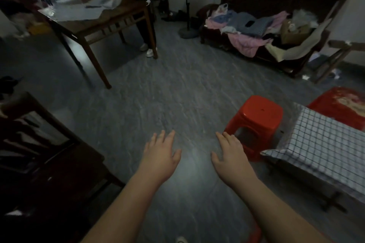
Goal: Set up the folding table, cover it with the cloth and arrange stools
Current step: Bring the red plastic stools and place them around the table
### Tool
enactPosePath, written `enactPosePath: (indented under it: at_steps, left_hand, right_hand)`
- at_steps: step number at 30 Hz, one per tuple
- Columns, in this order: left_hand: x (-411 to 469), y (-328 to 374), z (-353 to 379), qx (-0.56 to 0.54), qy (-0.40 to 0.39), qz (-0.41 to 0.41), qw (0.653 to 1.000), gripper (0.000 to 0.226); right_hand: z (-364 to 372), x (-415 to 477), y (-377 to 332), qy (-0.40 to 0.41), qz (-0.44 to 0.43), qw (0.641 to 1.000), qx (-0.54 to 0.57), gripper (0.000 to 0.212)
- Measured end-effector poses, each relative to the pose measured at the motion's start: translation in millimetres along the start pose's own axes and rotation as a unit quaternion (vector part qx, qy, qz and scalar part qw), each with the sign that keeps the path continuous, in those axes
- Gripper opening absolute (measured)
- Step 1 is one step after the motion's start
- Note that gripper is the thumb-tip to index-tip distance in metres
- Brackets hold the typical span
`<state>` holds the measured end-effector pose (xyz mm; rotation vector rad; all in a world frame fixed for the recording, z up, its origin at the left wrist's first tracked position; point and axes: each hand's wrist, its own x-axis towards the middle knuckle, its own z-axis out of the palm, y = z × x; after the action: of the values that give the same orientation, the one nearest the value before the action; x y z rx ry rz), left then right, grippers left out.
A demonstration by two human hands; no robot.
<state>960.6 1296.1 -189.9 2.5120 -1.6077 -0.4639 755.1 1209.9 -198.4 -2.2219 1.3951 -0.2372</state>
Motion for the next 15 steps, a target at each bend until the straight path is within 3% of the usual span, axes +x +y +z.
enactPosePath:
  at_steps: [10, 15]
  left_hand:
    - [136.7, -3.4, -19.0, 0.008, -0.005, -0.01, 1.0, 0.08]
    - [264.0, 30.5, -20.9, 0.026, 0.001, 0.015, 1.0, 0.068]
  right_hand:
    - [-15.0, 149.6, 13.7, 0.02, -0.006, 1.0, 0.01, 0.067]
    - [-35.5, 261.7, 53.5, 0.016, 0.001, 1.0, 0.016, 0.067]
